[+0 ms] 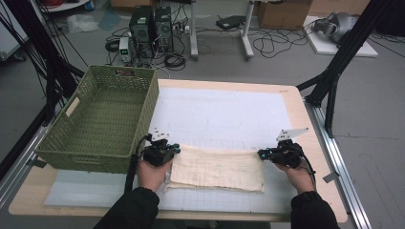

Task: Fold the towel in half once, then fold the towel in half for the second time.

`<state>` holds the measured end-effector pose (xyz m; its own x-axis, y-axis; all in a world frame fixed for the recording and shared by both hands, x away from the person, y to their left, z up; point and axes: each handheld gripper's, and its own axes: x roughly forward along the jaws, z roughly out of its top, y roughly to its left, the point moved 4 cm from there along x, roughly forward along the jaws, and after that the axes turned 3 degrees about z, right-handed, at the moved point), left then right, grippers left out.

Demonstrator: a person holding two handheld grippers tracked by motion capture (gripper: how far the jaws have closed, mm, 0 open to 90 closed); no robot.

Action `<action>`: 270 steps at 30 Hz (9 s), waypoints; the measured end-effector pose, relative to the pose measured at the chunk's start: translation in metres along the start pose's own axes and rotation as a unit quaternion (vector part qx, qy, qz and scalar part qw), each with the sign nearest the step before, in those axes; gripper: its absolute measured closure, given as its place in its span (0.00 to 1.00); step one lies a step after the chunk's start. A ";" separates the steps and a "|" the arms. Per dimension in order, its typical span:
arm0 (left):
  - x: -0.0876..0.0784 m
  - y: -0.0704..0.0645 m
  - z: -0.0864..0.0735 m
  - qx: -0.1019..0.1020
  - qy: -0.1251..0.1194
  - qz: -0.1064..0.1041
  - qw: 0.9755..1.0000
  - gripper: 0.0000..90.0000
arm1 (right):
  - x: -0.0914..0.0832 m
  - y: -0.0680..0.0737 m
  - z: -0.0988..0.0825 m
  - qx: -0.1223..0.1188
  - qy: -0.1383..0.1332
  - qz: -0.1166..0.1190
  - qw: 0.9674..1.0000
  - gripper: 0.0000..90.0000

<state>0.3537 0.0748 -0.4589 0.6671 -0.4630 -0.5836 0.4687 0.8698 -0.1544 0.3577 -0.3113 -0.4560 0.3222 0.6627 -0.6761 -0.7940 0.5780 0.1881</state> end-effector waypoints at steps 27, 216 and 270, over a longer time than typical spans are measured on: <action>0.006 0.006 0.040 0.017 -0.013 -0.026 0.999 0.68 | 0.005 -0.020 0.011 0.063 -0.041 0.001 0.997 0.53; -0.036 -0.028 -0.043 0.146 0.065 -0.110 0.981 0.86 | 0.003 0.072 -0.037 -0.062 -0.001 0.056 0.997 0.75; -0.036 -0.029 -0.042 0.146 0.068 -0.128 0.979 0.75 | 0.003 0.068 -0.023 -0.060 -0.039 0.012 0.997 0.45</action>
<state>0.2918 0.0734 -0.4676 0.4321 -0.6161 -0.6586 0.7699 0.6323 -0.0864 0.2928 -0.2810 -0.4615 0.3382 0.7125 -0.6148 -0.8561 0.5042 0.1134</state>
